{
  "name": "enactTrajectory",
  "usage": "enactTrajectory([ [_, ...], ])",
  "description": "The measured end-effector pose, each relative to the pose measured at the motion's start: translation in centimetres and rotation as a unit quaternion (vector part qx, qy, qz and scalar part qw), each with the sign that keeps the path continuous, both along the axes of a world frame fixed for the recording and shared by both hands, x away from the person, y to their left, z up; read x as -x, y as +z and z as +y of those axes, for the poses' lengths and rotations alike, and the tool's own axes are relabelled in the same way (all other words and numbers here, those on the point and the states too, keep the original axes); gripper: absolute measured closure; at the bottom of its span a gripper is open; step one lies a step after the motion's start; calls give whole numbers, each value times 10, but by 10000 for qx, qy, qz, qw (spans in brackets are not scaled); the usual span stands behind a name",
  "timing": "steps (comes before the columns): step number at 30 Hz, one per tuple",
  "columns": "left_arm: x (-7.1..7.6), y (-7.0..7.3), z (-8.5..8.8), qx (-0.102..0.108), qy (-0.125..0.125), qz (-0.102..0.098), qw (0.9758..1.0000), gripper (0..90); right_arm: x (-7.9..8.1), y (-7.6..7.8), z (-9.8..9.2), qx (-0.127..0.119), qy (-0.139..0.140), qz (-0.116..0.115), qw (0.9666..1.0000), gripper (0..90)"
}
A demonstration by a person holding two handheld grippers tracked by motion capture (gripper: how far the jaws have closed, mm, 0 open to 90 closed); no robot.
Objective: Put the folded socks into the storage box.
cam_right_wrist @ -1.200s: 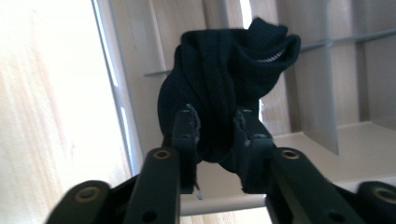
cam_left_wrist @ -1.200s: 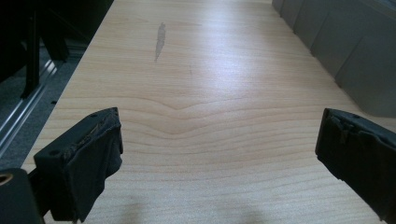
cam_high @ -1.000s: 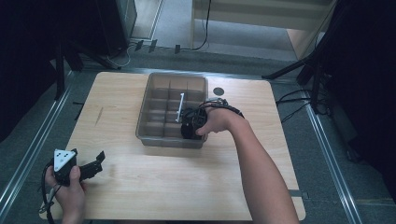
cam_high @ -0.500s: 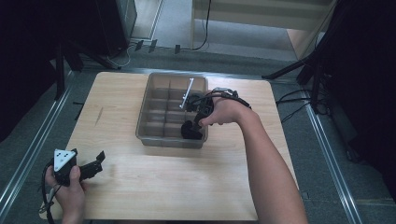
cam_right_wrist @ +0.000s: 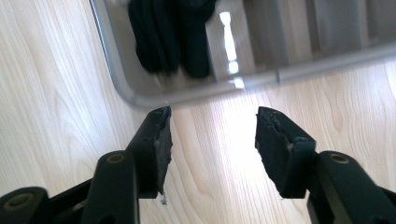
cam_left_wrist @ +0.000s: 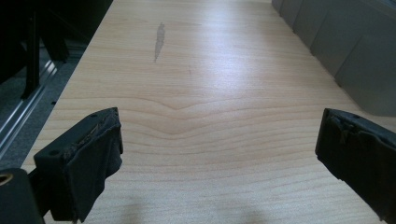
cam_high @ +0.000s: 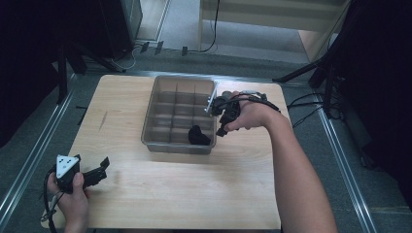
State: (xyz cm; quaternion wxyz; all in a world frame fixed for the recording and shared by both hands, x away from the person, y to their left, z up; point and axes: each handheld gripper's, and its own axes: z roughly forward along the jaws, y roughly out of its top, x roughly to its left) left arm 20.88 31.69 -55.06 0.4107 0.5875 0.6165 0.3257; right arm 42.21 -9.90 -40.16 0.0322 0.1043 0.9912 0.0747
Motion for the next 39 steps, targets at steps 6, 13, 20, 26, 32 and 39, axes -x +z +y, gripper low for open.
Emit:
enactTrajectory([
  [6, 0, 0, 0, -7, 0, 3, 10000, 8, 3, -3, -24, 455, 1, -210, 9987, 175],
  [13, 0, 0, 0, -5, 0, 5, 10000, 8, 6, -9, -52, 693, -265, -317, 9967, 0],
  [20, 0, 0, 0, -15, -6, 2, 10000, 8, 8, -20, -80, 605, -598, -384, 9956, 0],
  [26, 0, 0, -1, -29, -4, 2, 10000, 8, 17, -38, -111, 624, -780, -237, 9947, 3],
  [32, 0, 0, -1, -39, -4, 6, 10000, 8, 24, -45, -130, 530, -949, -252, 9938, 3],
  [39, 0, 0, -1, -47, -2, 1, 10000, 8, 36, -57, -154, 416, -1160, -361, 9917, 3],
])
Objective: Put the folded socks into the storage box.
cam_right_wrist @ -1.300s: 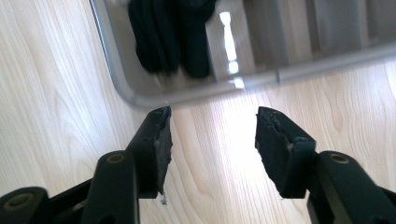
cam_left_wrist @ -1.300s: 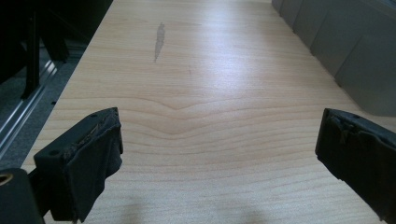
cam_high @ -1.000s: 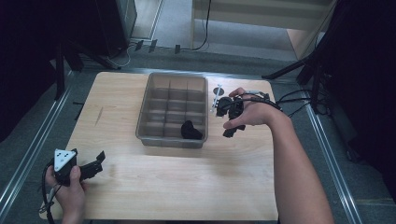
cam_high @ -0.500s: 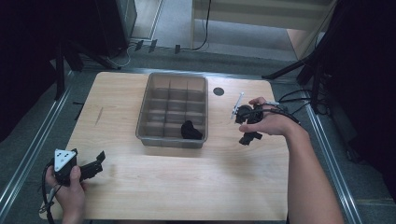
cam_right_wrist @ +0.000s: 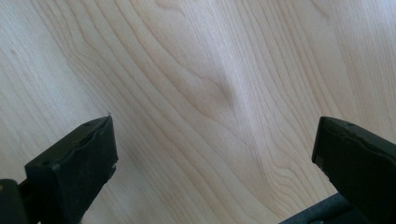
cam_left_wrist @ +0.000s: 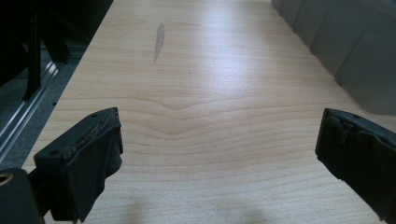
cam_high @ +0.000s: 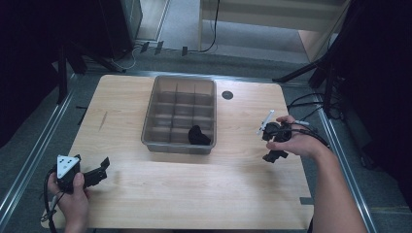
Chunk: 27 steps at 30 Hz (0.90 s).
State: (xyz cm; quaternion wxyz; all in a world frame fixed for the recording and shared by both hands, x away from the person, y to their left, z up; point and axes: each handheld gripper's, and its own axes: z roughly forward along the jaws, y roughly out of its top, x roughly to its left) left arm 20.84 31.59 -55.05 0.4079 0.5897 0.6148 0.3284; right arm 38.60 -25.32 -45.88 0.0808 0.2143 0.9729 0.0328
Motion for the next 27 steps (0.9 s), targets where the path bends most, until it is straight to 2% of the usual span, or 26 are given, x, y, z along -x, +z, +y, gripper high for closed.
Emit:
enactTrajectory([
  [2, 0, 0, 0, 13, -8, 10, 10000, 8, 4, -2, -5, -107, -67, -109, 9999, 3],
  [4, 0, 0, 0, 12, 0, 3, 10000, 8, 11, -4, -13, -350, -191, -295, 9988, 3],
  [5, 0, 0, 0, 12, 0, 3, 10000, 8, 11, -4, -13, -350, -191, -295, 9988, 3],
  [7, 0, 0, 0, 6, -5, 8, 10000, 8, 15, -5, -19, -576, -289, -435, 9970, 3],
  [9, 0, 0, 0, 17, 0, 1, 10000, 8, 20, -5, -23, -691, -358, -587, 9952, 3],
  [11, 0, 0, 0, 27, -3, 7, 10000, 8, 25, -6, -28, -953, -496, -682, 9919, 3],
  [14, 0, 0, 0, 23, 2, 2, 10000, 8, 34, -11, -38, -1380, -721, -861, 9840, 3],
  [16, 0, 0, 0, 24, 0, 2, 10000, 8, 41, -17, -45, -1639, -941, -1007, 9768, 2],
  [19, 0, 0, 0, 27, 2, 7, 10000, 8, 53, -29, -57, -2008, -1340, -1186, 9632, 2],
  [20, 0, 0, 0, 28, 5, 11, 10000, 8, 61, -36, -63, -2239, -1561, -1314, 9530, 2],
  [21, 0, 0, 0, 25, 5, 6, 10000, 8, 61, -36, -63, -2239, -1561, -1314, 9530, 2],
  [22, 0, 0, 0, 10, 7, 2, 10000, 8, 64, -38, -65, -2334, -1651, -1349, 9487, 2],
  [24, 1, 0, 0, 9, 11, 10, 10000, 8, 72, -44, -74, -2635, -1925, -1495, 9333, 2],
  [25, 1, 0, 0, 10, 13, -1, 10000, 8, 80, -47, -81, -2980, -2204, -1617, 9146, 2],
  [26, 1, 0, 0, 10, 13, -1, 10000, 8, 80, -47, -81, -2980, -2204, -1617, 9146, 2],
  [27, 1, 0, 0, 20, 18, -6, 10000, 8, 83, -49, -84, -3083, -2294, -1689, 9076, 2],
])
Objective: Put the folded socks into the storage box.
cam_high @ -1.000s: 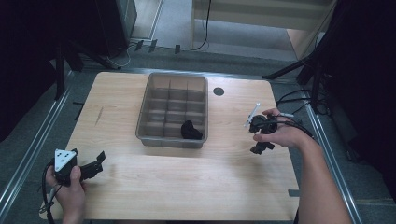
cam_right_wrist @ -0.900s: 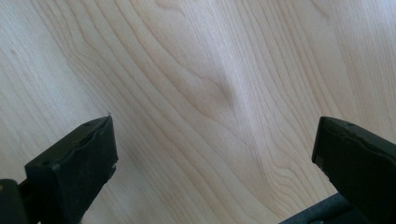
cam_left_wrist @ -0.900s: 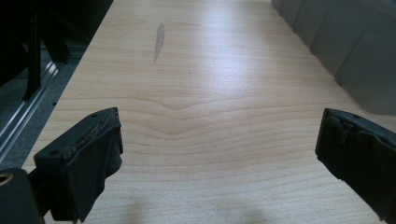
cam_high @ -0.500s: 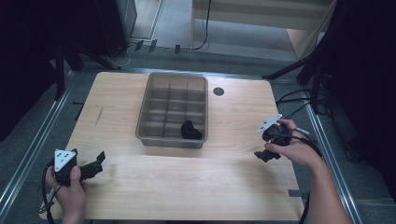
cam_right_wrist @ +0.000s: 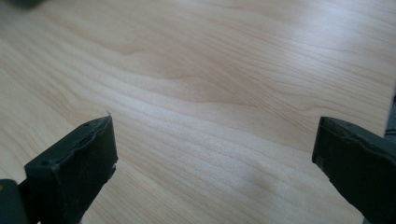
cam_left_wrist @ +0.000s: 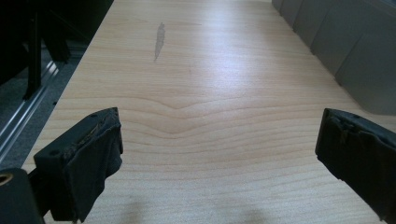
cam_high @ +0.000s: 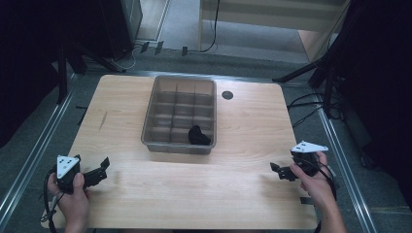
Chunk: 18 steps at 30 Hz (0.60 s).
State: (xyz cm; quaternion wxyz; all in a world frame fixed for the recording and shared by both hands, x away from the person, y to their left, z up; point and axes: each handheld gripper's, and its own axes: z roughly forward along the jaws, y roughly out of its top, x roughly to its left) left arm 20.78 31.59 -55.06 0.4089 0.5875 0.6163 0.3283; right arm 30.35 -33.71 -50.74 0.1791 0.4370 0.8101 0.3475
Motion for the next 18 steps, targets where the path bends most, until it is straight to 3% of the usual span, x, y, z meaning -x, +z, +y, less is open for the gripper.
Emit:
enactTrajectory([
  [3, 0, 0, 0, 0, 0, 1, 10000, 8, 14, -3, -8, -374, -490, -356, 9975, 2],
  [4, 0, 0, 0, -1, 0, 1, 10000, 8, 20, -5, -9, -532, -685, -544, 9947, 3],
  [6, 0, 0, 0, 5, 2, 0, 10000, 8, 30, -9, -10, -737, -913, -695, 9907, 2],
  [8, 0, 0, 0, 1, 2, -4, 10000, 8, 38, -13, -7, -647, -1109, -870, 9879, 2],
  [10, 0, 0, 0, 7, 4, -7, 10000, 8, 48, -16, -4, -600, -1458, -1133, 9810, 0],
  [12, 0, 0, 0, 4, 7, -1, 10000, 8, 58, -18, -2, -736, -1921, -1368, 9690, 0],
  [13, 0, 0, 0, -1, 6, -3, 10000, 8, 65, -19, -1, -772, -2192, -1539, 9604, 0],
  [14, 0, 0, 0, -5, 12, -8, 10000, 8, 69, -19, -1, -770, -2357, -1639, 9548, 0],
  [18, 1, 0, 0, 21, 45, 3, 10000, 8, 87, -21, -2, -852, -3109, -1915, 9270, 0],
])
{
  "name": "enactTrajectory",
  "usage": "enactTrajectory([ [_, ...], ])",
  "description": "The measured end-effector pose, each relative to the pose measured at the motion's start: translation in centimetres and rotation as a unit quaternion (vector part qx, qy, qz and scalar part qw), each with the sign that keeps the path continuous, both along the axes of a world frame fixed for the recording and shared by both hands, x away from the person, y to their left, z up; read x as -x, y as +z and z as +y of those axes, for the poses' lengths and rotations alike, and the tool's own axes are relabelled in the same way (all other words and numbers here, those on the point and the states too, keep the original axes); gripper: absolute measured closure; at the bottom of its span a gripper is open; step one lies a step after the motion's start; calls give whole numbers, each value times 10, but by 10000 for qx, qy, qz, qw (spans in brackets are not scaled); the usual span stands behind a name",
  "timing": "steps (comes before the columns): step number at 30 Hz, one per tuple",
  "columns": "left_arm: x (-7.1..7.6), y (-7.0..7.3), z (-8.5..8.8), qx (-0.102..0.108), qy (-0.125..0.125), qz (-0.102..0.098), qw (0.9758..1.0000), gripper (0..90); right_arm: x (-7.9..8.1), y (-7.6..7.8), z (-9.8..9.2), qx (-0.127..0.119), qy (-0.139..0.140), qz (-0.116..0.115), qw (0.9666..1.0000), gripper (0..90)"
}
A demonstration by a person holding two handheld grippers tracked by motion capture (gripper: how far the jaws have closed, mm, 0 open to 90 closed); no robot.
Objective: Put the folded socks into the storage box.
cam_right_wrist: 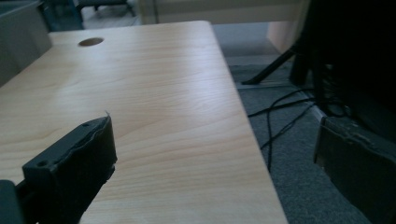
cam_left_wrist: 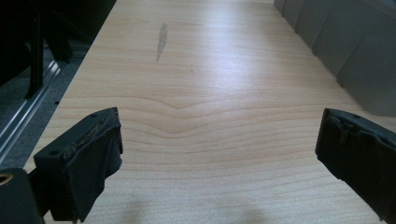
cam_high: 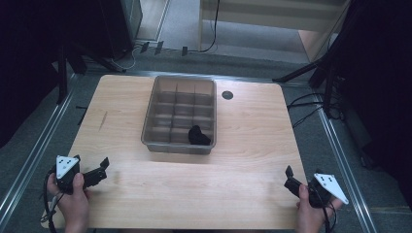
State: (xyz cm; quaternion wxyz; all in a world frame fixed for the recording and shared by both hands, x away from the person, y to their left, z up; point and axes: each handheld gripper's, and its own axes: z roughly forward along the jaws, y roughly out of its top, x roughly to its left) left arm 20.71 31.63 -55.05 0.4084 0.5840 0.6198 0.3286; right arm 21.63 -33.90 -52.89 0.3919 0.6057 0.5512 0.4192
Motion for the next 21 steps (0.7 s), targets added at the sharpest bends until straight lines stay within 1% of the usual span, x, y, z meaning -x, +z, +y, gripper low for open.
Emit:
enactTrajectory([
  [3, 0, 0, 0, 16, 9, -7, 10000, 8, 9, -1, -2, -121, -307, -118, 9994, 0],
  [6, -1, 0, 0, 2, 21, 10, 10000, 8, 12, -3, -1, -115, -325, -125, 9993, 0],
  [10, 0, 0, 0, -18, 30, 15, 10000, 8, 10, -5, 4, -214, -343, -130, 9991, 0],
  [13, 0, 0, 0, -9, 39, 5, 10000, 8, 10, -5, 9, -90, -279, -117, 9995, 0],
  [21, 0, 0, 1, 61, 44, 0, 10000, 7, 11, -2, 10, -15, -318, -150, 9994, 0],
])
